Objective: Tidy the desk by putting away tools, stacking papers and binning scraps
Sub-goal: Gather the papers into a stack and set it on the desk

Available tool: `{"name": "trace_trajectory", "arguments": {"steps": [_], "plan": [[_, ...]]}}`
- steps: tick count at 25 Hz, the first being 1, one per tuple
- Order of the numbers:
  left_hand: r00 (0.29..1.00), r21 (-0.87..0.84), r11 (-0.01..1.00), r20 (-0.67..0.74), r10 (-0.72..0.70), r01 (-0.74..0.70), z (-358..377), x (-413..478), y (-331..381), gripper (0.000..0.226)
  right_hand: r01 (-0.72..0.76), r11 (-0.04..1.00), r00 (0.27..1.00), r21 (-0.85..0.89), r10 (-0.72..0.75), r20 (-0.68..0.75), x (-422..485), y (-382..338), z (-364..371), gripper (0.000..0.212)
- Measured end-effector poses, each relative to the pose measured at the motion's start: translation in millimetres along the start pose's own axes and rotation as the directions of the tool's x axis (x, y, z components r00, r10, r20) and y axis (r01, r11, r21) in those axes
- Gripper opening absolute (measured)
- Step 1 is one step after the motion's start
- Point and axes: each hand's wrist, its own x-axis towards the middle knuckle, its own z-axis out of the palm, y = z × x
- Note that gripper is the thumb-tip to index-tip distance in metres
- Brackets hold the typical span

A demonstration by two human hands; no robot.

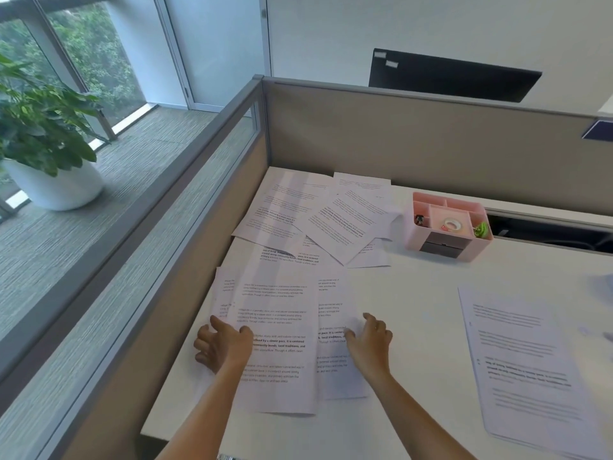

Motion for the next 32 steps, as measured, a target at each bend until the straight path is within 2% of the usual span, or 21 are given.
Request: {"name": "trace_trajectory", "arguments": {"steps": [5, 10, 15, 18, 24, 26, 29, 32], "plan": [[0.998, 0.048, 0.998, 0.053, 0.029, -0.031, 4.6, -5.2, 3.9, 0.067, -0.079, 0.997, 0.982, -0.025, 0.082, 0.167, -2.5, -30.5, 18.0, 0.073], [0.990, 0.215, 0.970, 0.111, 0.089, -0.112, 13.9, -24.9, 8.5, 0.064, -0.158, 0.987, 0.951, -0.025, 0.159, 0.267, -5.8, -47.1, 30.7, 0.057], [0.982, 0.251, 0.957, 0.154, 0.113, -0.149, 17.0, -33.8, 13.3, 0.065, -0.258, 0.949, 0.927, 0.179, 0.191, 0.324, -4.1, -44.7, 30.3, 0.047], [0.975, 0.252, 0.953, 0.180, 0.127, -0.171, 19.5, -39.8, 16.7, 0.068, -0.313, 0.881, 0.921, 0.354, 0.190, 0.340, -4.0, -41.2, 19.6, 0.040], [0.960, 0.256, 0.940, 0.226, 0.167, -0.224, 27.3, -55.2, 25.4, 0.073, -0.384, 0.728, 0.914, 0.567, 0.213, 0.345, 2.0, -17.7, -2.1, 0.061], [0.953, 0.261, 0.934, 0.241, 0.182, -0.244, 30.3, -59.4, 29.6, 0.073, -0.397, 0.693, 0.912, 0.601, 0.225, 0.343, 7.4, -7.9, -11.5, 0.051], [0.942, 0.267, 0.923, 0.265, 0.205, -0.276, 38.4, -66.1, 37.2, 0.072, -0.374, 0.706, 0.921, 0.601, 0.205, 0.332, 13.5, 5.9, -26.9, 0.028], [0.926, 0.251, 0.914, 0.288, 0.243, -0.318, 47.2, -75.4, 45.9, 0.068, -0.333, 0.743, 0.936, 0.580, 0.186, 0.298, 16.8, 19.9, -43.0, 0.022]]}}
